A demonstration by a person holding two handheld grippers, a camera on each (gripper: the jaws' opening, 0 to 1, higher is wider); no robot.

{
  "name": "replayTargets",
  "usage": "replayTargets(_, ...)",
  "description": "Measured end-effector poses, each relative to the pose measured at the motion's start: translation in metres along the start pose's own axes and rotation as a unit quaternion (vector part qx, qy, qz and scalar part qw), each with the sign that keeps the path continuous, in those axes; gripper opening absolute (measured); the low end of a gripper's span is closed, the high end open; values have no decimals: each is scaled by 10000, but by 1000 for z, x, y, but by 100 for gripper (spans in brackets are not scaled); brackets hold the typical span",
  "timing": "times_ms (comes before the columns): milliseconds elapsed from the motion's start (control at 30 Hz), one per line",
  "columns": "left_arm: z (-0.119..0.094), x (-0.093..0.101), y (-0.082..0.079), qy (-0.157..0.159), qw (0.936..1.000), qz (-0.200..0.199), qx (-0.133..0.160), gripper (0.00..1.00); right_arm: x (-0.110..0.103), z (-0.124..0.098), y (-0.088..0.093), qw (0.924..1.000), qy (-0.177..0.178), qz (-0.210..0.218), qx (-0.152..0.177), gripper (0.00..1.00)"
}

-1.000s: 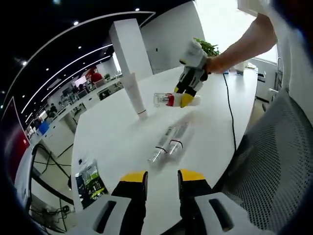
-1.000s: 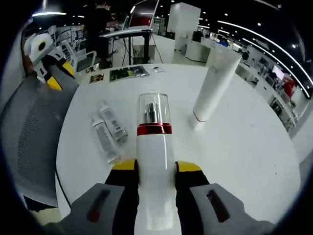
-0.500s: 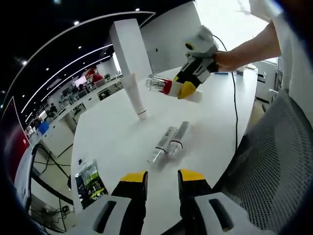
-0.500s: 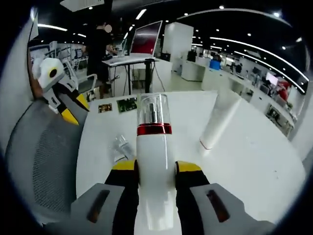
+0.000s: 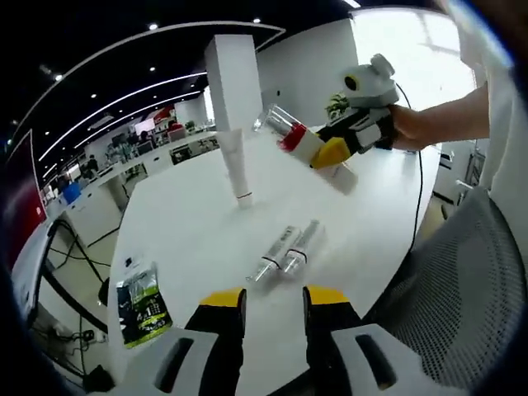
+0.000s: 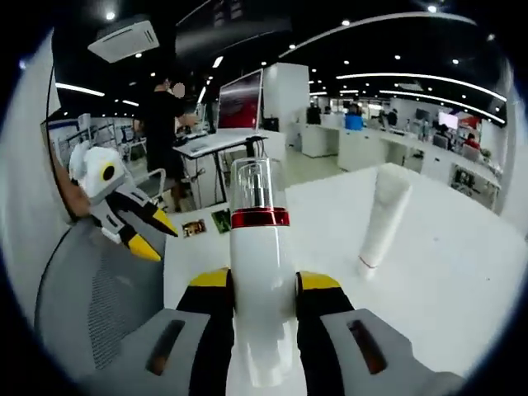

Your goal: Arrange the skincare products in the storage area until every visible bottle or jar stands upright without overlapping.

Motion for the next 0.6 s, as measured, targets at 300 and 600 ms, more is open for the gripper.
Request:
replayTargets(300, -3, 1, -9, 211, 9978, -578, 258, 31, -32, -4, -11, 9965, -257, 637, 471, 26)
replayTargets(600, -9, 11, -27, 719, 9874, -1259, 634, 33, -59, -14, -10, 9919, -507, 964, 654, 26)
Point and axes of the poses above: the point that each gripper's makers call its tool centre point, and the gripper's own axes: z roughly forward along the fingers, x roughly to its right, y roughly out of its underside, the point moved 1 cm from there along -z, roughly backward along the fingers, and after that the axes turned 7 degrees about z, right-handed, at the moved point
